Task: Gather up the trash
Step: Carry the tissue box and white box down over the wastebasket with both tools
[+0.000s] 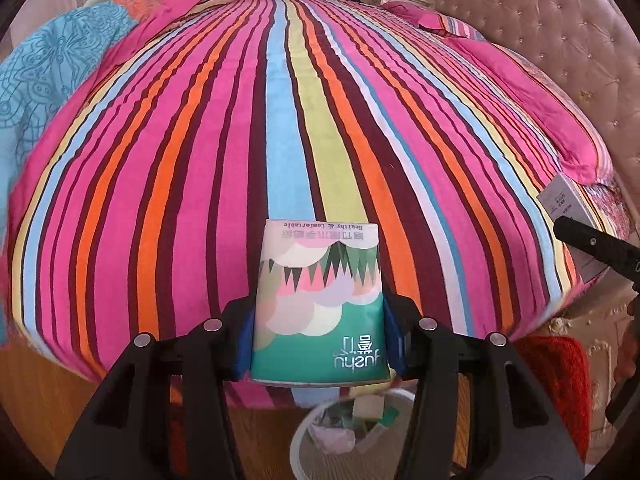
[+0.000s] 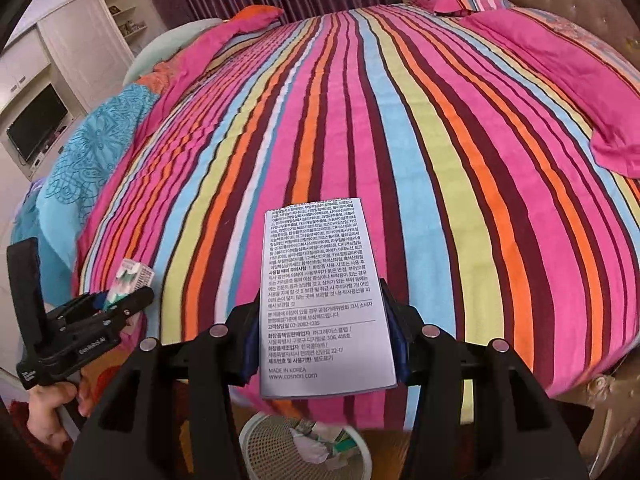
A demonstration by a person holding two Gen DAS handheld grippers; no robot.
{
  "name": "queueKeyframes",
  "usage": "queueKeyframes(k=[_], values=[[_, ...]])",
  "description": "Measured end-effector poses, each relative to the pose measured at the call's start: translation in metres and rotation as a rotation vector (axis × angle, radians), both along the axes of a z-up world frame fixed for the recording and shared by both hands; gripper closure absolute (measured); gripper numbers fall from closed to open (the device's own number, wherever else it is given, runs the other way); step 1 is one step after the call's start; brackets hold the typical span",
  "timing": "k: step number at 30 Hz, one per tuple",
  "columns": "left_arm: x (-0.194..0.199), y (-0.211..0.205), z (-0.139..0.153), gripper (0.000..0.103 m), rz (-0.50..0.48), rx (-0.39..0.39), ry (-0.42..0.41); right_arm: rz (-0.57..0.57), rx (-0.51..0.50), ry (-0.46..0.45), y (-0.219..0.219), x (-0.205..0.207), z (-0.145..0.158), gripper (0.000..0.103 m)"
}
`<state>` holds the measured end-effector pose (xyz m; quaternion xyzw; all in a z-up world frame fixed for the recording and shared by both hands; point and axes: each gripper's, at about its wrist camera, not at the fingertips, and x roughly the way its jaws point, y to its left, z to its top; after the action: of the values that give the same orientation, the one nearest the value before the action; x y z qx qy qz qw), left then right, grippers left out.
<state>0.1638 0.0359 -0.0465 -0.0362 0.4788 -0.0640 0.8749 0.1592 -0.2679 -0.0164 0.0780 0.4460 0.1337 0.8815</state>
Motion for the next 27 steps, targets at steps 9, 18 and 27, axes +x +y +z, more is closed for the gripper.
queueKeyframes(k=[9,18,27], values=[[-0.058,-0.01,-0.004,0.053,-0.035,-0.02,0.008,0.03,0.018,0.008,0.007,-0.047,0.004,0.055],[-0.097,-0.027,-0.022,0.053,-0.083,-0.022,0.048,0.057,0.039,0.057,0.017,-0.087,-0.011,0.055],[-0.12,-0.041,-0.053,0.053,-0.129,-0.007,0.13,0.054,0.035,0.155,0.026,-0.108,-0.041,0.055]])
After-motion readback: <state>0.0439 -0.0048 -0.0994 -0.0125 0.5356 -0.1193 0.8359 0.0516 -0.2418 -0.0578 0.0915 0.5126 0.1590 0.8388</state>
